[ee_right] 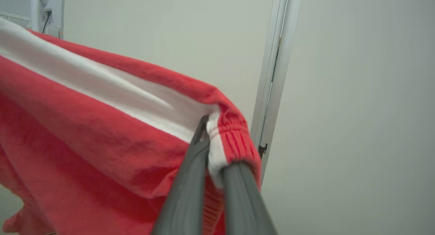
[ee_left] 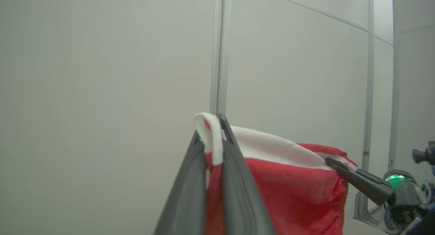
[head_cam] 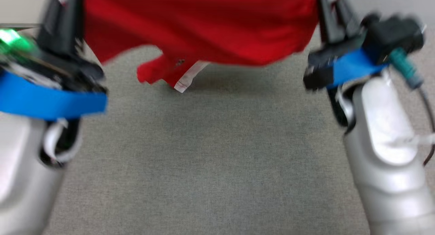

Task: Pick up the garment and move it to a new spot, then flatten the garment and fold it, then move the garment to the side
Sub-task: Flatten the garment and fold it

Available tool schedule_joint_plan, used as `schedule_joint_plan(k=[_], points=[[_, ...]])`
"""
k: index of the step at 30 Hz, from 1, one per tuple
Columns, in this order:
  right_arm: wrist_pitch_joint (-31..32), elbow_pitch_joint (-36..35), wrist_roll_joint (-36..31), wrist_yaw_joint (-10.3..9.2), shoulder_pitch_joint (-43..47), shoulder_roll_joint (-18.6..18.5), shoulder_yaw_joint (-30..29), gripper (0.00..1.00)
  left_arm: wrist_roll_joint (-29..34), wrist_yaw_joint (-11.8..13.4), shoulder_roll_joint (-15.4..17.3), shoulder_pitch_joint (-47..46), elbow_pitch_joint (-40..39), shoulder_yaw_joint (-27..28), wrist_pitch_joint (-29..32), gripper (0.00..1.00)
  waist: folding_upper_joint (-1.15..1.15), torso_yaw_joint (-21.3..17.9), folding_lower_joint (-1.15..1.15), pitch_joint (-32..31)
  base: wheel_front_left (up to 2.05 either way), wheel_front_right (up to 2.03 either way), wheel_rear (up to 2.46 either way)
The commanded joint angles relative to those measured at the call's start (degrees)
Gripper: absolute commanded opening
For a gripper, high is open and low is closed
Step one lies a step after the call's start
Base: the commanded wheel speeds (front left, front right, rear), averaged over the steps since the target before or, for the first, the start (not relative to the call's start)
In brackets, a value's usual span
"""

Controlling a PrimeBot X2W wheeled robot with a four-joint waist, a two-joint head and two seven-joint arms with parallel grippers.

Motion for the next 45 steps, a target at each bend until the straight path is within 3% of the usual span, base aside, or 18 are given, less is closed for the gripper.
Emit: schedule_joint_plan(k=[1,9,21,27,39,45], points=[[0.0,0.9,0.0,-0.01,3.9,-0.3,0.2,0.00,-0.2,0.1,-0.7,3.5,0.1,-1.0,-0.1,0.00,0.00,0.0,0.02,-0.7,0.00,0.00,0.00],[0.0,7.5,4.3,-0.01,24.7,-0.3,3.0,0.00,-2.8,0.1,-5.6,25.3,7.1,-6.0,-0.2,0.00,0.00,-0.5,0.02,-2.9,0.00,0.00,0.00],[0.0,6.5,12.4,-0.01,44.3,-1.0,4.7,0.00,-1.2,0.1,-10.9,41.2,13.2,-5.2,-0.1,0.00,0.00,-2.4,0.02,-11.5,0.00,0.00,0.00],[0.0,4.9,16.3,-0.01,49.1,-3.4,6.7,0.00,0.7,0.1,-12.2,46.3,13.3,-5.2,-0.1,0.00,0.00,-2.9,0.02,-15.1,0.00,0.00,0.00],[0.0,2.5,21.3,-0.01,53.6,-7.3,10.4,0.00,2.3,0.1,-11.0,50.5,9.5,-8.3,-0.1,0.00,0.00,-3.9,0.02,-16.8,0.00,0.00,0.00],[0.0,1.4,23.1,-0.01,52.1,-6.3,10.2,0.00,2.3,0.1,-10.7,47.2,7.6,-6.8,-0.2,0.00,0.00,-4.4,0.02,-15.7,0.00,0.00,0.00]])
